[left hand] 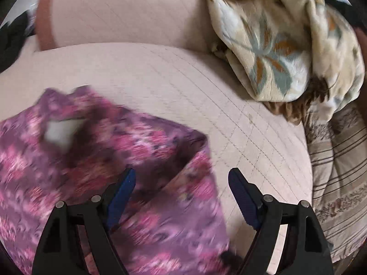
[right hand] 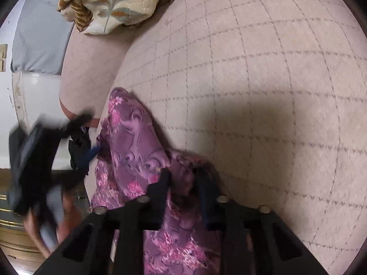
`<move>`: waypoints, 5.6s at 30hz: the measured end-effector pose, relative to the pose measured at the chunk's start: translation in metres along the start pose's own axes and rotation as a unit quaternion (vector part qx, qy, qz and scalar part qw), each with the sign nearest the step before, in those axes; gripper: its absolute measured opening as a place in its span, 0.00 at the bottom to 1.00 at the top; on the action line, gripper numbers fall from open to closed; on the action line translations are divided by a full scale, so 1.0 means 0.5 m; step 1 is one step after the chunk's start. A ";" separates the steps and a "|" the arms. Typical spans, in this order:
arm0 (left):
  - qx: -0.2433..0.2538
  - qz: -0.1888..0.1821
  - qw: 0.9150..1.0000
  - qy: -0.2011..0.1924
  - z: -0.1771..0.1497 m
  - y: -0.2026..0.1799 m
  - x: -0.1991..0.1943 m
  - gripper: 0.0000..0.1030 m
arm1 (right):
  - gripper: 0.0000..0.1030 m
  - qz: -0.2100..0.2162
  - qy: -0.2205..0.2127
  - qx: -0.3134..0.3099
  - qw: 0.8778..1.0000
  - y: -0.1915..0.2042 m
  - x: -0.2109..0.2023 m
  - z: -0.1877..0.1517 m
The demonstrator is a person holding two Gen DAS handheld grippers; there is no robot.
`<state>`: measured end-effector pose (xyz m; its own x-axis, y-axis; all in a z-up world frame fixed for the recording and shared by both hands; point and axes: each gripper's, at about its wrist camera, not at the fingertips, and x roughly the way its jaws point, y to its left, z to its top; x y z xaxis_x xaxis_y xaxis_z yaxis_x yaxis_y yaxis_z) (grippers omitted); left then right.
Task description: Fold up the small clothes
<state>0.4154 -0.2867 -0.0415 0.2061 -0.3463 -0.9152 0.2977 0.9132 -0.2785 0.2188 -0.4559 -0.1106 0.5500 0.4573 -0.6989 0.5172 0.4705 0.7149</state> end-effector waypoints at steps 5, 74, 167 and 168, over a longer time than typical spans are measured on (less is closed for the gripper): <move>-0.017 -0.025 0.999 0.033 0.015 0.014 0.050 0.04 | 0.11 0.033 0.000 0.029 0.999 -0.026 -0.009 0.005; -0.201 -0.001 0.970 -0.135 -0.563 0.568 -0.410 0.59 | 0.69 0.078 0.068 -0.290 0.951 0.244 0.050 -0.581; -0.319 -0.117 0.936 -0.095 -0.420 0.677 -0.342 0.74 | 0.28 -0.037 0.023 -0.430 0.902 0.276 -0.034 -0.489; -0.324 -0.121 0.934 -0.089 -0.421 0.681 -0.337 0.74 | 0.35 -0.070 0.044 -0.422 0.903 0.254 -0.008 -0.485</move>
<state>0.2858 0.1278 -0.0433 0.3756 -0.5368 -0.7555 -0.2598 0.7215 -0.6419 0.1235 -0.2150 -0.0225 0.4453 0.3894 -0.8063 -0.1260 0.9187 0.3742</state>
